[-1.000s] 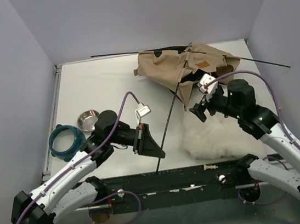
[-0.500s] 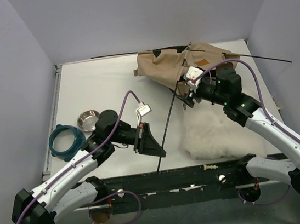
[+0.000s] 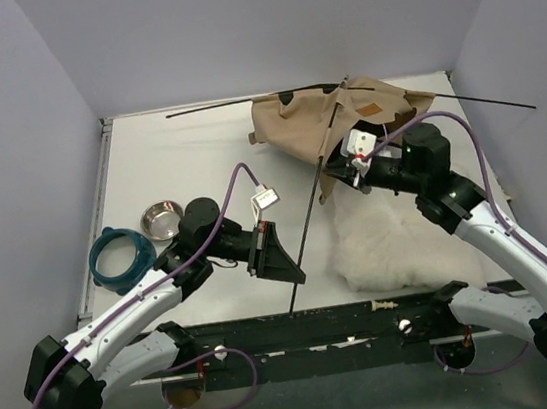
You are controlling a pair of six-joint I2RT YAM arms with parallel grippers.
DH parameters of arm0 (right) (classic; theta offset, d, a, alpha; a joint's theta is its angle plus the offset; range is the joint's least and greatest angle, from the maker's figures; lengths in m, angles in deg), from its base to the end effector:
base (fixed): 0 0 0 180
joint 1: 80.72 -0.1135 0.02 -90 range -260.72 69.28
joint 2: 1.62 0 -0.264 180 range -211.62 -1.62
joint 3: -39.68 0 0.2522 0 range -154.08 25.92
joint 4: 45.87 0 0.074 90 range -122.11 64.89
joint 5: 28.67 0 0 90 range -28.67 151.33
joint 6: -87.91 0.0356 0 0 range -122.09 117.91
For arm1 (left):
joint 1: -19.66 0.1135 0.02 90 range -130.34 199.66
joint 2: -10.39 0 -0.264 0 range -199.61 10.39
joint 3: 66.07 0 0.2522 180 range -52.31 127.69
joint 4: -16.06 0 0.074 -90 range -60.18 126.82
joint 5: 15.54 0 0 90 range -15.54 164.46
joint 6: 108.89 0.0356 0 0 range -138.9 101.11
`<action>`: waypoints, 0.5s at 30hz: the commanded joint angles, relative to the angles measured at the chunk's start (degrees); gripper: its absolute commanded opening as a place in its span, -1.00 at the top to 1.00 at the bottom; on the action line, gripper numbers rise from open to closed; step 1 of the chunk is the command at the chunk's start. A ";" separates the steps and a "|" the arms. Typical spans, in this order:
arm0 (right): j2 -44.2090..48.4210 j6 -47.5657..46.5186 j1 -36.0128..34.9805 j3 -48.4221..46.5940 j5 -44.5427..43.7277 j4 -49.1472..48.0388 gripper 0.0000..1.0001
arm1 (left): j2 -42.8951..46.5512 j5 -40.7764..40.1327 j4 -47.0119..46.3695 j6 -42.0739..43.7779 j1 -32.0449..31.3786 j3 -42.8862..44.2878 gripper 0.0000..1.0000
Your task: Set up the pet tent
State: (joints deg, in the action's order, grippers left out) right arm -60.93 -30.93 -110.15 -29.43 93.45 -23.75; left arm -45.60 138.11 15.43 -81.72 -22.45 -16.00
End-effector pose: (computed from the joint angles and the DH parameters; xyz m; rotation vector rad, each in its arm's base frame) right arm 0.1958 0.1322 0.3612 -1.1954 1.3190 0.5064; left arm 0.1363 -0.1662 0.2980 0.7250 2.0887 -2.1187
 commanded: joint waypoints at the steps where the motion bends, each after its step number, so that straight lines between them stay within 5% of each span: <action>1: 3.67 -0.25 2.00 0.25 2.50 3.85 0.76 | 0.79 -3.36 -2.49 2.45 0.54 1.39 1.00; 4: 4.11 -2.09 2.98 -0.19 6.10 6.31 0.99 | 0.53 -3.80 -2.66 2.80 0.54 1.56 1.00; 15: 7.01 0.62 2.89 2.17 17.19 12.82 0.99 | -11.50 -10.48 -5.64 6.05 0.62 12.63 1.00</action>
State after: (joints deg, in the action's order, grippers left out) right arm -56.78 -32.61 -106.15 -29.32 100.36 -18.31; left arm -52.18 137.96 14.88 -79.43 -22.86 -9.38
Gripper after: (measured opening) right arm 0.009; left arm 0.058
